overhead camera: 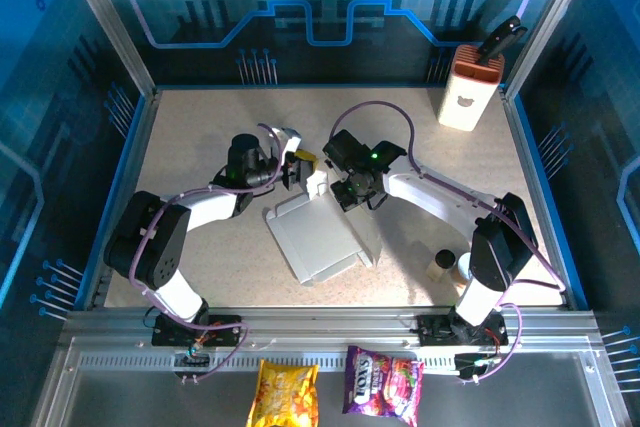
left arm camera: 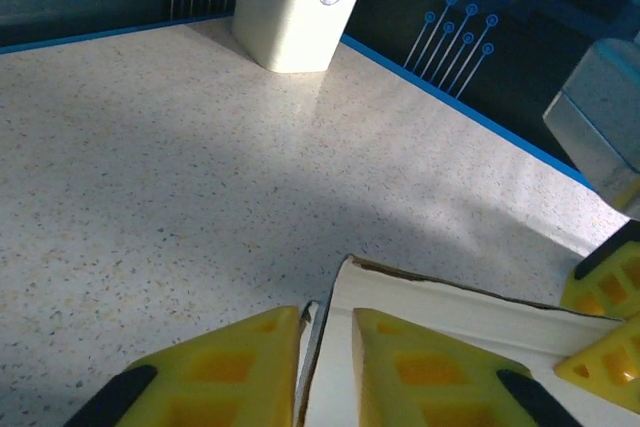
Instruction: Fold the paper box
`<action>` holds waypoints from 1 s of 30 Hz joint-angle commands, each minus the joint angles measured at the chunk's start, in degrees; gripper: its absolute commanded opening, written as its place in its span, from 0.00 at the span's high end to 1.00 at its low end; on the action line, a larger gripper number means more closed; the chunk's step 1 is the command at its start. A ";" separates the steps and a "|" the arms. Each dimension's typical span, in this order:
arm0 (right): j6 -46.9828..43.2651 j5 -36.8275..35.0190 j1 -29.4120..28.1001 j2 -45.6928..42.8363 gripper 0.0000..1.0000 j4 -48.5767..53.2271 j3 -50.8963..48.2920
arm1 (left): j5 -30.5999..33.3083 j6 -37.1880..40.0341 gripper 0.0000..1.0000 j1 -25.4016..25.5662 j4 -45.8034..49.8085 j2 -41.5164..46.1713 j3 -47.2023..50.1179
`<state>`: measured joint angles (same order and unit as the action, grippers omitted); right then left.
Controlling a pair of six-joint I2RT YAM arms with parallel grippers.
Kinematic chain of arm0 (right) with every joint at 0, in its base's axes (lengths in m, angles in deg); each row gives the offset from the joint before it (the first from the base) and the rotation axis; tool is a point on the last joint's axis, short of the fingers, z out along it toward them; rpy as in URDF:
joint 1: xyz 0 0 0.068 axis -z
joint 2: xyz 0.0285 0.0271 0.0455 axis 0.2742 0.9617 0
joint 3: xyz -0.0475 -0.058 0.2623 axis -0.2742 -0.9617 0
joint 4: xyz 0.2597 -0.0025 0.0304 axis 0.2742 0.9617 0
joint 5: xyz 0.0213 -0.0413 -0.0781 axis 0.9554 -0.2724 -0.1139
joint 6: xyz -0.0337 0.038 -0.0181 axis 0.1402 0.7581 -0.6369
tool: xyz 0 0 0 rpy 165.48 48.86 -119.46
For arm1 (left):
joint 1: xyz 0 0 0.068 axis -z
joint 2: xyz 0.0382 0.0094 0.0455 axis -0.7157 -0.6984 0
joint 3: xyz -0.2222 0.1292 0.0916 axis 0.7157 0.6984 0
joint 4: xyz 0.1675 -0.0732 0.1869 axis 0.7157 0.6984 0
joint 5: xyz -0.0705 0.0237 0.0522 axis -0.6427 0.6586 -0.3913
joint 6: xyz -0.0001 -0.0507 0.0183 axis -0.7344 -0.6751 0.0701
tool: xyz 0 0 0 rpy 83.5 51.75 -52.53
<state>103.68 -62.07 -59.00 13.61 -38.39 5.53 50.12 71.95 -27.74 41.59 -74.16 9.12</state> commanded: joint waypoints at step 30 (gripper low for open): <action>-1.19 2.09 -0.59 -0.51 0.73 3.32 5.34 | 4.16 9.45 0.92 2.58 8.17 2.78 3.28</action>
<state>102.61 -61.39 -59.03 14.47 -36.38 8.74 53.73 79.71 -25.60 46.93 -72.50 10.50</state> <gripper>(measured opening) 0.265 0.083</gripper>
